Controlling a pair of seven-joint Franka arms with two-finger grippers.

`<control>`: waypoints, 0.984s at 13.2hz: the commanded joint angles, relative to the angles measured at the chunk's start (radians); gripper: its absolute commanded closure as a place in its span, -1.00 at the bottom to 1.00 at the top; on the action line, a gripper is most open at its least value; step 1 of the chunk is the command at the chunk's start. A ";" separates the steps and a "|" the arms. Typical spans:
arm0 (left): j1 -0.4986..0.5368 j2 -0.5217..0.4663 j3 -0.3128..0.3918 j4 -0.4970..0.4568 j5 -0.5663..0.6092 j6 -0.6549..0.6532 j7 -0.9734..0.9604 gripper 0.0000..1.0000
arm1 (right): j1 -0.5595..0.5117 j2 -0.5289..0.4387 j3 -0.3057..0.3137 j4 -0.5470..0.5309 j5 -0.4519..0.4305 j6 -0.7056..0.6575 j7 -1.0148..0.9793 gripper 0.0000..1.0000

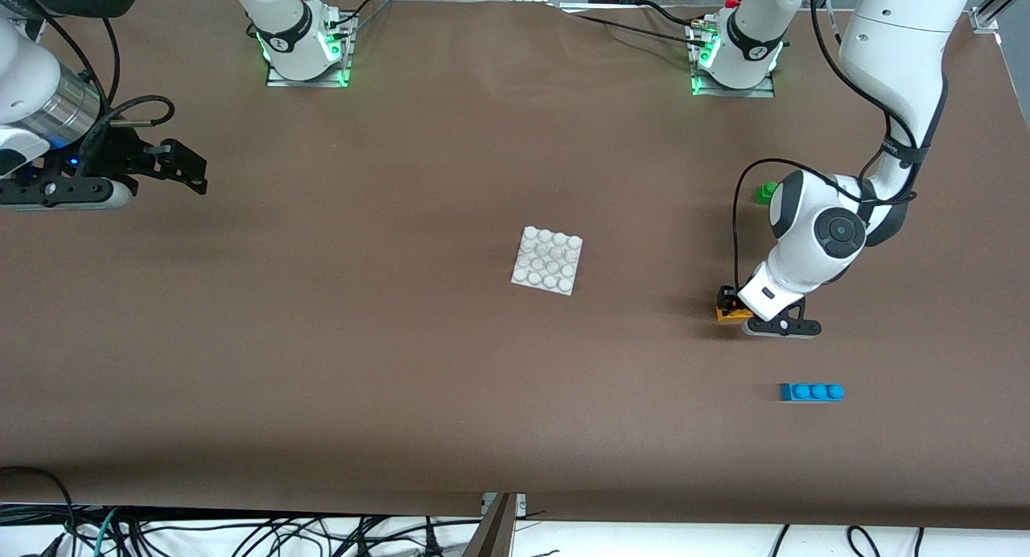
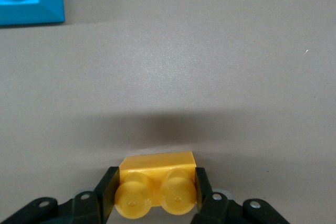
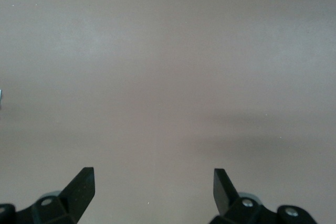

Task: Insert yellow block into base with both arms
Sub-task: 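Close the left gripper on the yellow block and lift it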

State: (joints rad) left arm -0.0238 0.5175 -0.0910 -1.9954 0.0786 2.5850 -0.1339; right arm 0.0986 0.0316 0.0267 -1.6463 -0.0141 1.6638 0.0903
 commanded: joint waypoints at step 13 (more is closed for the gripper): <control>-0.086 -0.114 -0.213 0.242 0.004 -0.399 -0.206 0.36 | -0.013 0.022 0.012 0.036 -0.004 -0.010 -0.012 -1.00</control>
State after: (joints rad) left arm -0.0529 0.3662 -0.2957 -1.8249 0.0782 2.2143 -0.2765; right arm 0.0979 0.0445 0.0275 -1.6350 -0.0170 1.6643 0.0891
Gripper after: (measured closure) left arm 0.374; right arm 0.000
